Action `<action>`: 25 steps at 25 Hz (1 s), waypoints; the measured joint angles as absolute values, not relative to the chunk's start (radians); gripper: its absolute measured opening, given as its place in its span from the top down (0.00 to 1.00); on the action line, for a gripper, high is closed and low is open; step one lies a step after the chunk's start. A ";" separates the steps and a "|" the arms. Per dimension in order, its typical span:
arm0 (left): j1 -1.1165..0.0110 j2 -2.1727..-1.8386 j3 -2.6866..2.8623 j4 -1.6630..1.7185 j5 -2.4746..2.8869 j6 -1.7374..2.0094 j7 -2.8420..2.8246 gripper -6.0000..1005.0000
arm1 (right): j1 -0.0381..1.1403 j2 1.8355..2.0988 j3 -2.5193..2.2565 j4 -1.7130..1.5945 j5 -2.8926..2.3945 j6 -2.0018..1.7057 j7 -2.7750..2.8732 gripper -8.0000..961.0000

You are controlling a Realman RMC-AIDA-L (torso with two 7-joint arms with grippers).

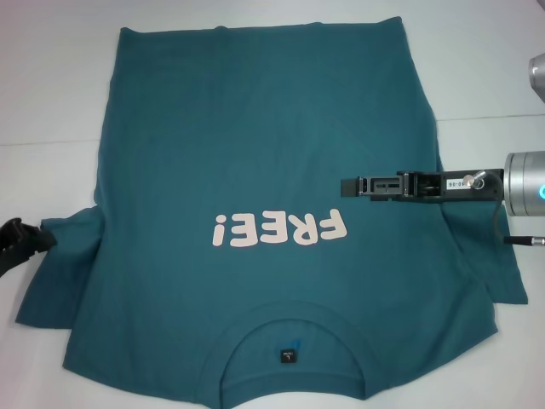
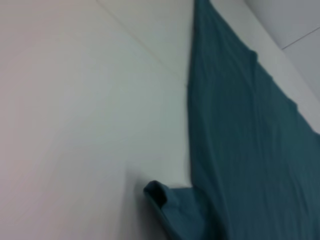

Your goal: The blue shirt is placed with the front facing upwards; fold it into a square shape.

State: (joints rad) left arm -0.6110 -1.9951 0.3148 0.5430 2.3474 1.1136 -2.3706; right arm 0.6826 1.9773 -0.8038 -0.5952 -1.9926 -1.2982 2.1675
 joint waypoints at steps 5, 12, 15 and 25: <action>-0.609 -1.999 0.342 0.541 2.351 1.093 -2.362 0.95 | 0.683 1.977 -0.804 -0.595 -1.993 -1.298 2.167 0.04; -0.614 -1.999 0.344 0.540 2.342 1.098 -2.342 0.93 | 0.683 1.977 -0.804 -0.595 -1.993 -1.298 2.167 0.04; -0.614 -1.999 0.344 0.540 2.345 1.096 -2.346 0.84 | 0.683 1.977 -0.804 -0.595 -1.993 -1.297 2.167 0.04; -0.611 -1.999 0.344 0.540 2.356 1.093 -2.354 0.74 | 0.683 1.977 -0.804 -0.595 -1.993 -1.295 2.167 0.04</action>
